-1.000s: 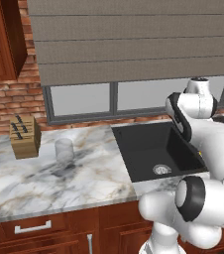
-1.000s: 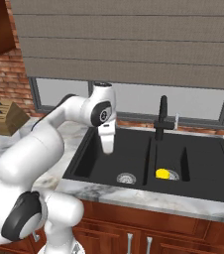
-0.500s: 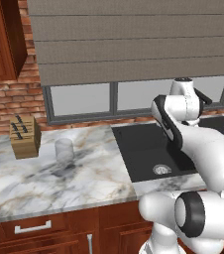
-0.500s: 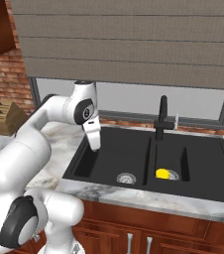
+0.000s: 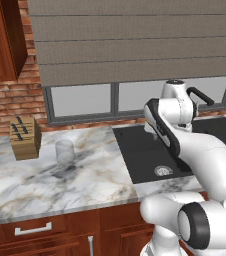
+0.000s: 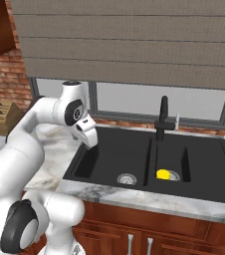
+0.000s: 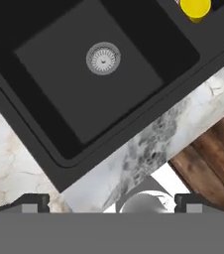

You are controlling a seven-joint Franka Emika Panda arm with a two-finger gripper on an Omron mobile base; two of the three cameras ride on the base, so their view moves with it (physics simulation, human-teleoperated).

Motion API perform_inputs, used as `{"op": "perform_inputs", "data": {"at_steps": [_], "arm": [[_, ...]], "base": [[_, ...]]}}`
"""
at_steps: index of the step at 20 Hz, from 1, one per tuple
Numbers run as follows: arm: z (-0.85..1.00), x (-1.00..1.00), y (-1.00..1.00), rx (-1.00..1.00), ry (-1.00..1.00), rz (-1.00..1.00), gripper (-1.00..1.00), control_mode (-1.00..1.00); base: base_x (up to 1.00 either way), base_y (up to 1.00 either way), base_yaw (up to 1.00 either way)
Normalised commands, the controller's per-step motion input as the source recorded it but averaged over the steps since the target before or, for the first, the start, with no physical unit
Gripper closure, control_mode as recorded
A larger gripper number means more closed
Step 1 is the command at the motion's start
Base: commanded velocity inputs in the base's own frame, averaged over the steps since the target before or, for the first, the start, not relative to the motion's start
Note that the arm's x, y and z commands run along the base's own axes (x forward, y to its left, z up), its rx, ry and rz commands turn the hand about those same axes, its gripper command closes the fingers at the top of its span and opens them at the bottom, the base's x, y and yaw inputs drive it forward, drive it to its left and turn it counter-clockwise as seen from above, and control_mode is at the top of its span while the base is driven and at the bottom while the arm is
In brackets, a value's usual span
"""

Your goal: Move any existing items from the left basin to the right basin for drying. Then move the glass cup from the counter to the left basin of the sink for washing.

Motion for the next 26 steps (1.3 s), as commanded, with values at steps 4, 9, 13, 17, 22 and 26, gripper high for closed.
{"op": "perform_inputs", "data": {"at_steps": [4, 9, 13, 17, 22, 26], "arm": [[0.0, 0.0, 0.51, 0.0, 0.0, 0.39, -1.0, -1.0], [0.0, 0.01, 0.6, 0.0, 0.0, 0.38, -1.0, -1.0], [0.0, 0.0, 0.6, 0.0, 0.0, 0.32, -1.0, -1.0], [-0.11, 0.0, 0.53, 0.0, 0.02, 0.29, -1.0, -1.0], [-0.08, 0.04, 0.52, 0.0, 0.04, 0.17, -1.0, -1.0], [0.0, 0.22, 0.74, 0.0, 0.07, 0.02, -1.0, -1.0]], "base": [[0.0, 0.0, 0.0], [0.0, 0.0, 0.0], [0.0, 0.0, 0.0], [0.0, 0.0, 0.0], [0.0, 0.0, 0.0], [0.0, 0.0, 0.0]]}}
